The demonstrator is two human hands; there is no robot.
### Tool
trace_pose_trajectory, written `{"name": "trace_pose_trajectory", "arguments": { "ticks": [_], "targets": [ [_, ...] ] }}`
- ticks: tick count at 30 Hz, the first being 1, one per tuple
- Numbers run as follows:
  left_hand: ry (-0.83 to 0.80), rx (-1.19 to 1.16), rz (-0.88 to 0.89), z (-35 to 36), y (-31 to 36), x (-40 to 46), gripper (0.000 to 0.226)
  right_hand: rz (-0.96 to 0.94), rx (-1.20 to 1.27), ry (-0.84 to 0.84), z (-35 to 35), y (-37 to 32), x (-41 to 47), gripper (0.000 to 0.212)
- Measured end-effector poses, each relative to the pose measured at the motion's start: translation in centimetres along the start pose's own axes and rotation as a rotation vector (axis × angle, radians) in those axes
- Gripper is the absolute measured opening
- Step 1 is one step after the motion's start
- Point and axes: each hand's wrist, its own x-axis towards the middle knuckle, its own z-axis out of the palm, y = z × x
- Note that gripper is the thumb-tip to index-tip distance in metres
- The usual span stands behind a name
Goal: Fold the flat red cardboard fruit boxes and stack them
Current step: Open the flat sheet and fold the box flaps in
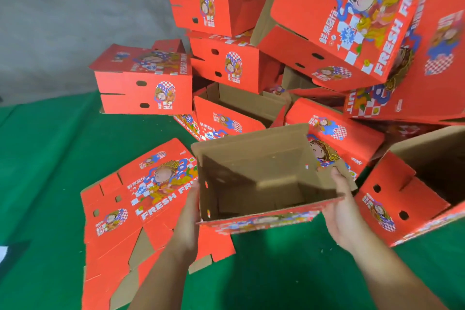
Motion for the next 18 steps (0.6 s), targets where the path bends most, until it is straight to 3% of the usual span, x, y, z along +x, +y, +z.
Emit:
{"name": "trace_pose_trajectory", "arguments": {
  "ticks": [2, 3, 5, 7, 9, 11, 13, 15, 18],
  "targets": [
    [-0.048, 0.155, -0.287, -0.1, 0.1, 0.0, 0.103, 0.103, -0.054, -0.054, -0.5, 0.2, -0.3, 0.025],
    [-0.063, 0.224, -0.353, -0.1, 0.3, 0.0, 0.117, 0.180, -0.100, -0.068, -1.1, 0.4, -0.4, 0.027],
    [-0.100, 0.273, -0.387, 0.4, 0.7, -0.1, 0.123, 0.321, -0.163, -0.121, -2.6, 0.9, -1.0, 0.030],
    [-0.094, 0.231, -0.351, 1.1, 1.0, -0.2, 0.112, 0.321, -0.232, -0.159, -3.5, 0.8, -2.0, 0.026],
    [-0.087, 0.127, -0.278, 1.6, 0.8, -0.3, 0.096, 0.274, -0.265, -0.112, -4.1, 0.3, -2.7, 0.035],
    [-0.045, -0.062, -0.215, 1.8, 0.7, -0.5, 0.084, 0.247, -0.128, -0.042, -4.5, -0.5, -2.4, 0.029],
    [0.017, -0.188, -0.139, 2.1, 0.2, -0.5, 0.073, 0.192, 0.015, 0.012, -5.1, -0.4, -2.2, 0.054],
    [-0.016, -0.083, -0.079, 3.0, 0.0, -1.1, 0.060, 0.165, 0.122, 0.064, -5.7, -0.1, -1.8, 0.074],
    [-0.118, 0.147, -0.077, 4.6, -0.5, -1.4, 0.024, 0.081, 0.114, 0.181, -5.9, 0.5, -2.7, 0.062]
  ]
}}
